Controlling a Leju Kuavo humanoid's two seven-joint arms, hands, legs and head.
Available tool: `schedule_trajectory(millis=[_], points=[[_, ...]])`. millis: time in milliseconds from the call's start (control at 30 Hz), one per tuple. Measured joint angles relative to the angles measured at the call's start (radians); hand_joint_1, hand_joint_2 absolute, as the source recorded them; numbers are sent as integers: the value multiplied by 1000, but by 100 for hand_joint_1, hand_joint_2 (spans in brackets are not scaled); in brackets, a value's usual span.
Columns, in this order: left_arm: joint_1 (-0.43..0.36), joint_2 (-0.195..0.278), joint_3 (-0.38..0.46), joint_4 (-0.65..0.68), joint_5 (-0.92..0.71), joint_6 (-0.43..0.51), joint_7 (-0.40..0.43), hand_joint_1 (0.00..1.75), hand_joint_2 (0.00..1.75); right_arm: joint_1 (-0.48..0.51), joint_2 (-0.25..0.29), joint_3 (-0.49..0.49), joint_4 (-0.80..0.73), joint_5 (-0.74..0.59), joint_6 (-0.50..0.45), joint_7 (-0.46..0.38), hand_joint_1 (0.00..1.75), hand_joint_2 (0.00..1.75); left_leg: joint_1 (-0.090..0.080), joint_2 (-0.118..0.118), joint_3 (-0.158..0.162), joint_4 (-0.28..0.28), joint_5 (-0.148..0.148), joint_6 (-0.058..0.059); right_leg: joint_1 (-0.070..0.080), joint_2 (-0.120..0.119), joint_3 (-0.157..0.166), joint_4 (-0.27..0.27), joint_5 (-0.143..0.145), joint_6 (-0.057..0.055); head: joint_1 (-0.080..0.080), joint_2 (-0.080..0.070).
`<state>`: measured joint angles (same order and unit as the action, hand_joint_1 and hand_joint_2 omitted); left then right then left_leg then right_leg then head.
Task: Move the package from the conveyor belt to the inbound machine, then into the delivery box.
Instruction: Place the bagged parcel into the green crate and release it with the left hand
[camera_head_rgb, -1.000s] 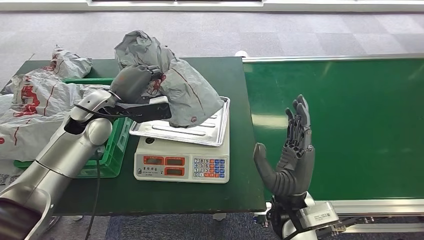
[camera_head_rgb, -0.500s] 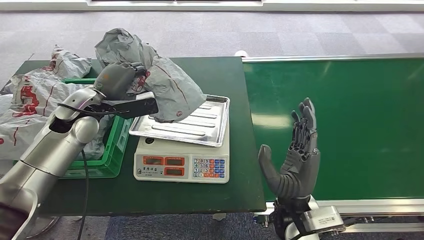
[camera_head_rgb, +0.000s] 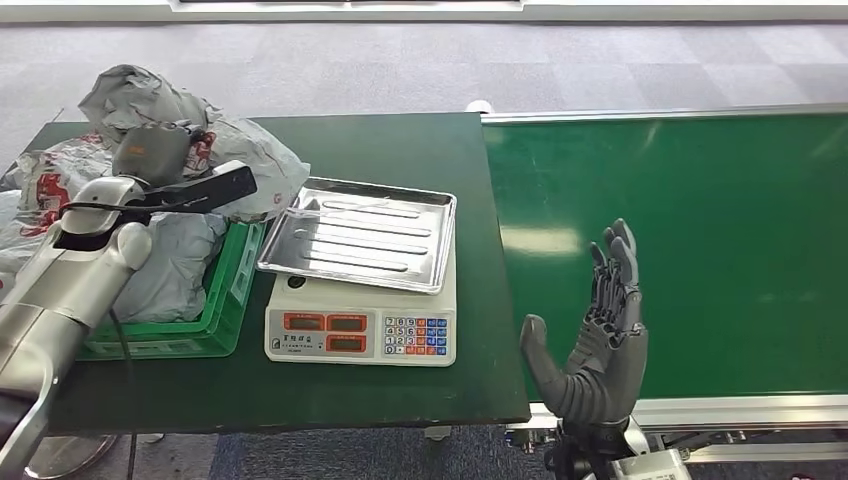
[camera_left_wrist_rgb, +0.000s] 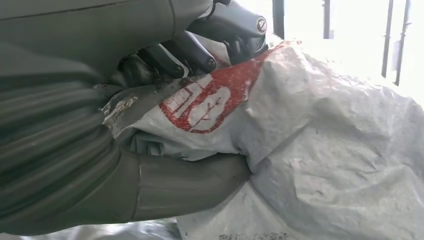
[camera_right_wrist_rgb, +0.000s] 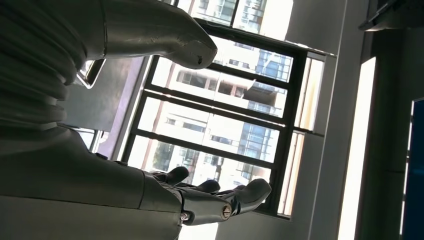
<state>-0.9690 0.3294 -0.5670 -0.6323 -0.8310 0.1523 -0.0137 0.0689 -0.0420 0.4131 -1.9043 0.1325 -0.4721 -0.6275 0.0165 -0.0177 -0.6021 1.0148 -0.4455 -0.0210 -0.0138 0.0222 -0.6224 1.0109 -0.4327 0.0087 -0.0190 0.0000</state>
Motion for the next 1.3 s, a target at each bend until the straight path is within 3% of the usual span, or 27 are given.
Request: schedule_trajectory(millis=[400,867,900,1000,1033,1167,1300], points=[[2,22,128,197,-69,31,79,175,175,29,16,0,-4,48,13,18,0,175,0,-2,-1,0,-1,0,0,-1,0,0,-1,-1,0,0],[32,129,273,264,-104,47,121,175,175,11,15,0,17,23,23,19,0,175,2,-1,-2,0,-1,-2,2,-1,0,0,-1,-2,0,0],[37,134,283,265,-105,50,119,163,175,11,15,0,18,24,24,20,0,175,2,-1,-2,0,-1,-2,2,-1,0,0,-2,-2,0,0],[54,147,311,267,-102,53,110,32,44,10,14,0,19,24,26,21,0,175,2,-1,-2,0,-1,-2,2,-1,-1,0,-2,-2,0,0],[59,150,320,268,-99,51,108,0,0,10,13,0,19,25,28,22,0,175,2,-1,-2,0,-1,-2,2,-1,-1,0,-2,-2,0,0],[83,155,370,265,-66,52,86,0,0,14,13,0,19,38,37,22,0,175,2,-1,-2,0,-2,-2,2,-1,-1,0,-2,-2,0,0],[142,144,461,206,30,86,-25,0,0,25,13,0,19,53,34,21,0,175,2,-1,-2,0,-2,-2,2,-1,-1,0,-2,-2,0,0]])
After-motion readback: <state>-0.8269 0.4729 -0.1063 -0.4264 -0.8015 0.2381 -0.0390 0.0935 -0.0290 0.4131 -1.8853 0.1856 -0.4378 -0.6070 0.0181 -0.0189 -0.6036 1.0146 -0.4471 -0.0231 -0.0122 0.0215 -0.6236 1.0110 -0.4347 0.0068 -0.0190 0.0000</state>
